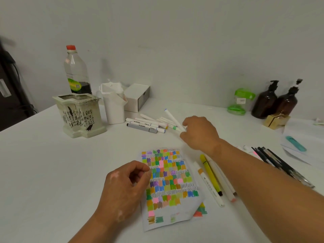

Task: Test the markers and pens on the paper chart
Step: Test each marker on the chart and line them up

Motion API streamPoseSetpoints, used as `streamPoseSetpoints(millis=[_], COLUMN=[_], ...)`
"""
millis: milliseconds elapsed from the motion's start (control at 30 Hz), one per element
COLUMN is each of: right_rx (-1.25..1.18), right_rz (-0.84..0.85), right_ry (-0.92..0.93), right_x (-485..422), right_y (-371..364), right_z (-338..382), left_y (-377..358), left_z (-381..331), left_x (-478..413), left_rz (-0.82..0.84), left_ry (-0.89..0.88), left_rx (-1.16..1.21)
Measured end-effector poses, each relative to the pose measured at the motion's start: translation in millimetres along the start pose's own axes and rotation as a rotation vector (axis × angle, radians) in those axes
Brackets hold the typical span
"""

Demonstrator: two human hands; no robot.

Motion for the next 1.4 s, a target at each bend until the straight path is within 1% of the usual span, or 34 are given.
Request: streamPoseSetpoints(millis=[100, 167, 233, 300, 400, 467, 533, 667, 833, 900, 1000, 1267, 1333, 1400], right_rx=[-0.509, -0.8, -0.98, -1.083, -1.144, -1.163, -1.163, -1.281, -1.239, -1.241, -1.241, -1.267, -1.242, -1.275], right_rz=[0.048, 0.143, 0.215, 0.252, 0.263, 0.246, 0.23, 0.223, 0.25, 0.25, 0.248, 0.262, 0.214, 0.109], right_ry=[-0.138, -0.202, -0.201, -0.169, -0.115, -0.081, -0.058, -0.017, 0.063, 0.089, 0.104, 0.125, 0.116, 0.055], right_x=[37.4, 67.0, 93.4, 114.9, 135.6, 143.1, 148.0, 152.8, 158.2, 158.8, 158.4, 160.0, 158.0, 153.2], right_y=[7.4, 3.4, 0.2, -2.1, -6.6, -10.0, -11.6, -8.7, -15.4, -19.2, -21.8, -22.2, -19.0, -11.2], right_z=[-1.3, 4.6, 11.5, 18.1, 25.3, 27.6, 27.7, 23.5, 29.2, 32.5, 31.0, 29.3, 25.9, 14.3], left_y=[0.6, 1.7, 3.1, 3.7, 0.7, -2.0, -3.3, -4.4, -11.7, -14.3, -14.0, -10.3, -12.4, -15.1], left_z=[-3.0, -7.7, -14.7, -20.8, -31.4, -35.1, -36.6, -38.7, -43.0, -41.1, -41.2, -48.3, -44.7, -37.0], left_x=[2.1, 4.4, 7.7, 11.4, 18.2, 21.0, 22.1, 22.4, 27.3, 27.1, 26.8, 26.7, 25.8, 23.7], left_rz=[0.008, 0.013, 0.031, 0.062, 0.121, 0.132, 0.12, 0.079, 0.127, 0.136, 0.104, 0.072, 0.11, 0.153], left_ry=[-0.035, -0.08, -0.133, -0.187, -0.291, -0.322, -0.337, -0.397, -0.486, -0.486, -0.492, -0.521, -0.487, -0.412], left_rx=[-0.006, -0.017, -0.033, -0.05, -0.095, -0.097, -0.097, -0.186, -0.259, -0.284, -0.315, -0.307, -0.321, -0.371])
Point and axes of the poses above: each hand's wrist, its own x-axis away from the middle knuckle, its own y-axis out of the back of the hand, z = x × y, the point moved 6 cm from there along -x, towards the middle knuckle, and after that the axes turned 12 degrees about -x, right-handed, at the moved point
